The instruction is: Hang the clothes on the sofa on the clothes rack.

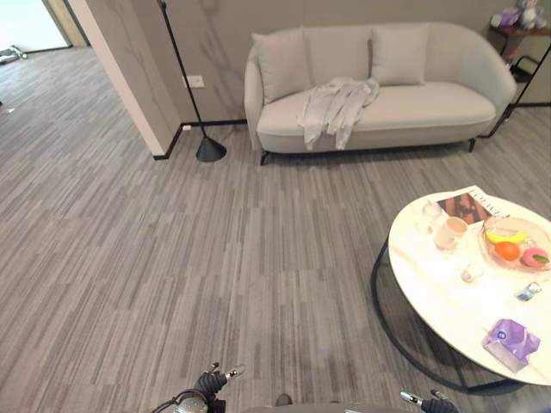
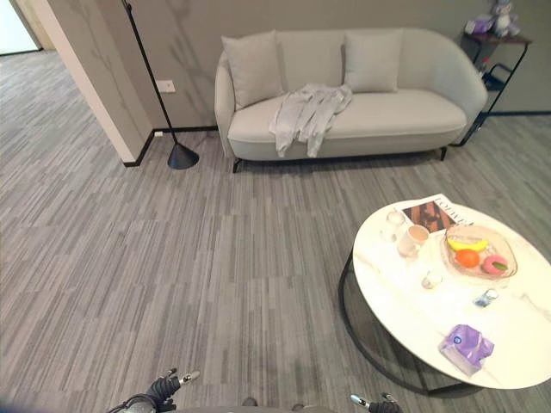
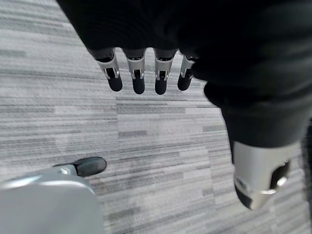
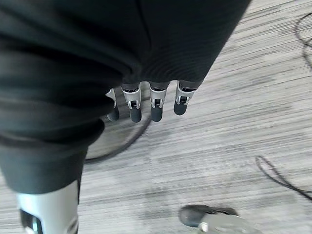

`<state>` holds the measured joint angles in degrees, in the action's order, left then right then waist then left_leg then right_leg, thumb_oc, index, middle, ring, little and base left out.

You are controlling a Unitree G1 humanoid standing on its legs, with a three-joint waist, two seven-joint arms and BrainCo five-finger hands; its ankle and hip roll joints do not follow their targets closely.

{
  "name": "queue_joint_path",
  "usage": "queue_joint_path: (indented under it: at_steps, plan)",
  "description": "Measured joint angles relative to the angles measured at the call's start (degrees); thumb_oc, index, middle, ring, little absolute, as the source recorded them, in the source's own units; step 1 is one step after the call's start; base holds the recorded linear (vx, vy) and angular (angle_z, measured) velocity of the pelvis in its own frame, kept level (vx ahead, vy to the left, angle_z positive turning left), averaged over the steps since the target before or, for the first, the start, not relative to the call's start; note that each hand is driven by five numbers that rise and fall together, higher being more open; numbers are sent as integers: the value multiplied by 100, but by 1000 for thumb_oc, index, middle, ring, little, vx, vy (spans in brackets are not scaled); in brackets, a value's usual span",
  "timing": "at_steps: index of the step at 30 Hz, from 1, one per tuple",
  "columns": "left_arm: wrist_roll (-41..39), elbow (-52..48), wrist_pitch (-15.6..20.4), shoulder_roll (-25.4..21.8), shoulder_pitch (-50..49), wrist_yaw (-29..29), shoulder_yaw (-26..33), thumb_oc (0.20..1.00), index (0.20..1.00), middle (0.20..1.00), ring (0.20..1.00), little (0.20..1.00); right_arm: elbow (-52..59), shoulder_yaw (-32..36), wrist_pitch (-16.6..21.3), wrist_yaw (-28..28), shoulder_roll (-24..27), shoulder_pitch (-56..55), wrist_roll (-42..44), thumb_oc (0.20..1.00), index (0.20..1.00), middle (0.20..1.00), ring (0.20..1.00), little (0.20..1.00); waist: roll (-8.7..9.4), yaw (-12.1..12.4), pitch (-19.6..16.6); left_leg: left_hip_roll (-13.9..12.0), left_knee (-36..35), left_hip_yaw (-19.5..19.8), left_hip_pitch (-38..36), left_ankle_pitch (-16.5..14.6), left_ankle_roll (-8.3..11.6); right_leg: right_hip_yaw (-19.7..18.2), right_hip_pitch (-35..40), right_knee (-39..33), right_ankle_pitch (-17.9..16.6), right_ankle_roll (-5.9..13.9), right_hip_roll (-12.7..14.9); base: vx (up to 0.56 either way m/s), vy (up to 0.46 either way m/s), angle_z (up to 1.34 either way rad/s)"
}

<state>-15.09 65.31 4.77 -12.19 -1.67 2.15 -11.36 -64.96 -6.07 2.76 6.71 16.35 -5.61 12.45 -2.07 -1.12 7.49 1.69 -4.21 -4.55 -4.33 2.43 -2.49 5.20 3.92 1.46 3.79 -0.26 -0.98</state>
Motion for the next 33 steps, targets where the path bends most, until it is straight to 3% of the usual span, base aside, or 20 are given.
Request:
queue_joint_path:
  at_steps: [12,24,33]
  plan:
    - [24,64,10,-2,-18,20,5,1000,1000,1000,1000,1000,-102,-4,17,2,-3,143,-5,1000,1000,1000,1000,1000,83,-5,25,12,-80,30,-205,-21,22,-31,469,-647,-231,71,-23,3,-2,0]
    - [-2,-9,7,-14,-9,53,23,1000,1000,1000,1000,1000,-86,-10,12,9,-4,142,-117,1000,1000,1000,1000,1000,67,2,-24,-21,-80,-35,-242,-22,25,-113,481,-649,-245,61,-53,24,-55,-3]
    - [-556,-327,13,-33,-144,212,253,1000,1000,1000,1000,1000,55,2,28,55,8,52,-2,1000,1000,1000,1000,1000,54,9,-49,-75,-78,-58,-244,-75,111,-135,474,-656,-224,8,-104,64,-110,-2]
